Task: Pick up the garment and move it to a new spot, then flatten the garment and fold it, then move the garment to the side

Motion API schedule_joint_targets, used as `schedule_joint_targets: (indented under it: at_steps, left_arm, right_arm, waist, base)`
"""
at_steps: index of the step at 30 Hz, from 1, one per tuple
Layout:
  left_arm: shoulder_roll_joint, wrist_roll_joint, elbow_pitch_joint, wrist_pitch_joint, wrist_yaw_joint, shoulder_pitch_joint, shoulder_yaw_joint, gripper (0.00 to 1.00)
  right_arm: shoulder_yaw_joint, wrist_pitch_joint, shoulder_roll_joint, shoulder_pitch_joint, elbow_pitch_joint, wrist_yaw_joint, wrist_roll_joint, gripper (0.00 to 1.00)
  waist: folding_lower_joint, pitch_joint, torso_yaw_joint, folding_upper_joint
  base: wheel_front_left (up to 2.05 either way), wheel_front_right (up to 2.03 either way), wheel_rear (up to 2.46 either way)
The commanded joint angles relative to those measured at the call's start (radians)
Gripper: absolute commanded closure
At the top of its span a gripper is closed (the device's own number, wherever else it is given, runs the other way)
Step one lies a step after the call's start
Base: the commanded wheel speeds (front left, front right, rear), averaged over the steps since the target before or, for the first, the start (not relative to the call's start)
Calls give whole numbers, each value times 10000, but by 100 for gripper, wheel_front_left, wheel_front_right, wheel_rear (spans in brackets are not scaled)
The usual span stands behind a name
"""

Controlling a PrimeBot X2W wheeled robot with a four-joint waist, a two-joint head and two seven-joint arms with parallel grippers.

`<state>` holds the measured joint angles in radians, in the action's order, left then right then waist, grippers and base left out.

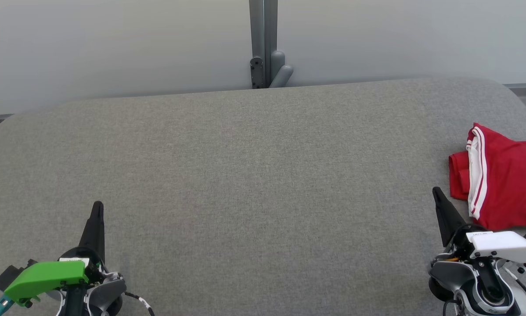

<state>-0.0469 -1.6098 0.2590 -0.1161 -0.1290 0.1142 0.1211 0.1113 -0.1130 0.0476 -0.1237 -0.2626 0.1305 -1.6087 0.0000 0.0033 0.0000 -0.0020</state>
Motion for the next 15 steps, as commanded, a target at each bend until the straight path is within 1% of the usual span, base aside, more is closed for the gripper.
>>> schedule_joint_targets:
  at_steps: [1, 15]
  left_arm:
    - [-62, -23, -47, -35, -43, 137, 3, 100]
    - [-62, -23, -48, -34, -43, 136, 3, 100]
  right_arm:
    - [8, -27, 48, -36, 40, 4, -55, 100]
    - [8, -27, 48, -36, 40, 4, -56, 100]
  waist:
    - [0, 0, 0, 20]
    - [0, 0, 0, 20]
  base:
    - [0, 0, 0]
    - [0, 0, 0]
